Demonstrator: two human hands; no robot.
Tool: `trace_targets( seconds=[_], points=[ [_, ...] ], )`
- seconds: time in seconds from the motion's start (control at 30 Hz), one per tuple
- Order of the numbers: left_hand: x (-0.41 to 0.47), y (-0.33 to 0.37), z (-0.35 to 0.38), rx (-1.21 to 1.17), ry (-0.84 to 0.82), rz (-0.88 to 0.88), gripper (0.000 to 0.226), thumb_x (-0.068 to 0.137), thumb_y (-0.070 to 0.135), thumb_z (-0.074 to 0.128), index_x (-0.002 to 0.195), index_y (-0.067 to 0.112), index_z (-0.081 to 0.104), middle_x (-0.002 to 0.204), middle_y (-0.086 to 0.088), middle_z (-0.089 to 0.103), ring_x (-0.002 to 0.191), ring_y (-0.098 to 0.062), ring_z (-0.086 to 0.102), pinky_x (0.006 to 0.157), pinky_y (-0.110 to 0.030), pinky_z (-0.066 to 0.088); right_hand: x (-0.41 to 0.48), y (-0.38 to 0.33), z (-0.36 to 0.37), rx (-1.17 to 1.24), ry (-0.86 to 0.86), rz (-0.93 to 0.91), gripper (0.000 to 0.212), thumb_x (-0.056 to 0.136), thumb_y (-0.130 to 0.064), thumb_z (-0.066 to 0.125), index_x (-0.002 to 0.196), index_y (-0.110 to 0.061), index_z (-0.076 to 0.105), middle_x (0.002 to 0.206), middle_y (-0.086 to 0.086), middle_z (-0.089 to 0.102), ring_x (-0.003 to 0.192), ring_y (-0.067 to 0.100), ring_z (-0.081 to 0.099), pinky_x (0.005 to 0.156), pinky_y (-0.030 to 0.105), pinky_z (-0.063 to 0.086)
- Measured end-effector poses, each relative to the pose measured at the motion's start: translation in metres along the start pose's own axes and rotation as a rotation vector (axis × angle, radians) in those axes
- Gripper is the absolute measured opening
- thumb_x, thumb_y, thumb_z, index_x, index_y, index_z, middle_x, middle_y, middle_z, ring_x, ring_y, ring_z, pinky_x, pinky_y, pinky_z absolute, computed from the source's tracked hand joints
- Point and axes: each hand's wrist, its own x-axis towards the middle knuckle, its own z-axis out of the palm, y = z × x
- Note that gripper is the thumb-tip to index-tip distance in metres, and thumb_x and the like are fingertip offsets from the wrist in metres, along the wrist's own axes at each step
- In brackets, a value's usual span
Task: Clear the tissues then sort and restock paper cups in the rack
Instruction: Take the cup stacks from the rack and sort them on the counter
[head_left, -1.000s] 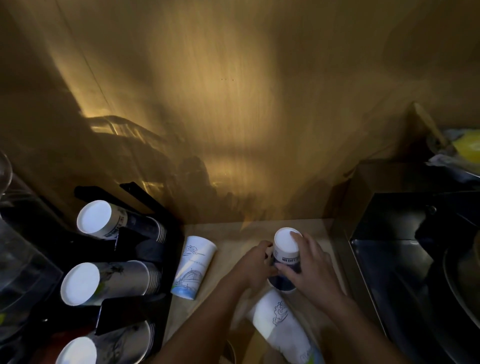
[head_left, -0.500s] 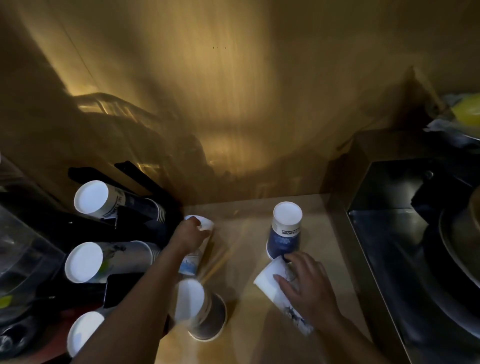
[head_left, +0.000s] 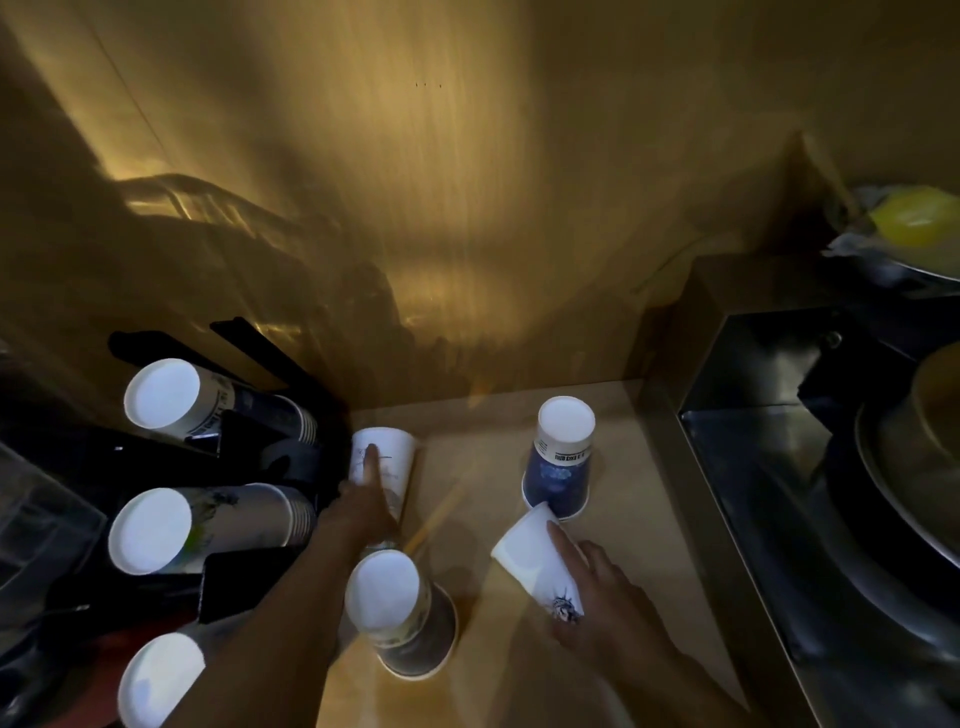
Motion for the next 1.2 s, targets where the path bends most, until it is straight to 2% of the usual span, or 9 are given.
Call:
trace_targets(
  seconds=[0.07,0.2,0.33,0.47,0.6,0.77,0.93,1.03,1.2],
  points=[
    [-0.004,0.002,0.007,-0.011,-0.007,-0.005,0.106,0.081,0.028,0.063,0.142,0.033,-0.025,0.146,-0.032,0.020,0.127,-0.046,0.039,0.102,-0.050,0.036,0.000,-0.003,0.000,0.043,-0.020,0.005,0.094,0.072,-0.042,0.057,0.137,-0.047,-0.011,0.136,0.000,0.033,0.118,0.021,0.043,0.086,0.034,0.046],
    [-0.010,0.008,-0.010,-0.201,0.050,0.004,0.107,0.074,0.027,0.071,0.146,0.026,-0.009,0.146,-0.029,0.023,0.128,-0.048,0.037,0.104,-0.051,0.037,0.000,-0.007,-0.005,0.024,-0.007,-0.032,0.089,0.076,-0.044,0.058,0.139,-0.044,-0.005,0.136,0.000,0.034,0.116,0.020,0.043,0.086,0.032,0.043],
    [-0.028,0.016,-0.063,-0.475,0.275,0.086,0.083,0.074,0.025,0.074,0.139,0.011,0.025,0.135,-0.025,0.046,0.120,-0.043,0.047,0.097,-0.046,0.042,0.003,-0.014,-0.009,0.155,0.125,0.012,0.079,0.073,-0.047,0.064,0.137,-0.030,0.020,0.129,-0.002,0.042,0.110,0.017,0.049,0.084,0.031,0.045],
    [-0.066,0.028,-0.113,-0.667,0.520,0.194,0.068,0.071,0.026,0.077,0.127,0.012,0.042,0.125,-0.017,0.054,0.112,-0.033,0.053,0.086,-0.040,0.045,0.004,-0.023,-0.013,0.281,0.284,0.015,0.068,0.067,-0.031,0.074,0.122,-0.019,0.036,0.128,0.005,0.040,0.109,0.025,0.049,0.084,0.039,0.048],
    [-0.120,0.044,-0.135,-0.751,0.674,0.334,0.060,0.070,0.026,0.077,0.120,0.016,0.046,0.116,-0.004,0.053,0.104,-0.021,0.052,0.080,-0.036,0.045,0.006,-0.032,-0.018,0.357,0.310,-0.064,0.061,0.065,-0.012,0.072,0.116,-0.015,0.040,0.123,0.003,0.031,0.110,0.027,0.046,0.090,0.043,0.047],
    [-0.197,0.062,-0.138,-0.842,0.794,0.487,0.065,0.065,0.035,0.074,0.119,0.034,0.039,0.120,0.009,0.050,0.114,-0.014,0.051,0.091,-0.041,0.049,0.003,-0.042,-0.027,0.433,0.398,-0.097,0.061,0.068,-0.014,0.076,0.121,-0.013,0.046,0.118,0.003,0.042,0.107,0.022,0.048,0.089,0.038,0.043],
    [-0.231,0.078,-0.113,-0.886,0.751,0.528,0.075,0.062,0.037,0.073,0.124,0.040,0.032,0.116,0.017,0.048,0.117,-0.007,0.046,0.093,-0.026,0.044,0.003,-0.049,-0.045,0.514,0.503,-0.118,0.063,0.068,-0.013,0.077,0.122,-0.017,0.045,0.115,-0.002,0.044,0.106,0.013,0.042,0.088,0.030,0.034],
    [-0.232,0.078,-0.090,-0.922,0.663,0.485,0.077,0.060,0.038,0.072,0.124,0.042,0.030,0.121,0.015,0.046,0.118,-0.004,0.045,0.095,-0.028,0.044,0.004,-0.053,-0.060,0.545,0.535,-0.142,0.063,0.070,-0.021,0.075,0.122,-0.031,0.041,0.116,-0.009,0.042,0.108,0.010,0.043,0.086,0.028,0.036],
    [-0.237,0.078,-0.065,-0.948,0.637,0.441,0.067,0.055,0.039,0.073,0.106,0.054,0.032,0.112,0.025,0.047,0.109,0.008,0.046,0.078,-0.004,0.042,0.004,-0.052,-0.084,0.402,0.578,-0.118,0.063,0.070,-0.035,0.072,0.124,-0.031,0.039,0.126,-0.001,0.043,0.110,0.015,0.043,0.084,0.034,0.043]
  ],
)
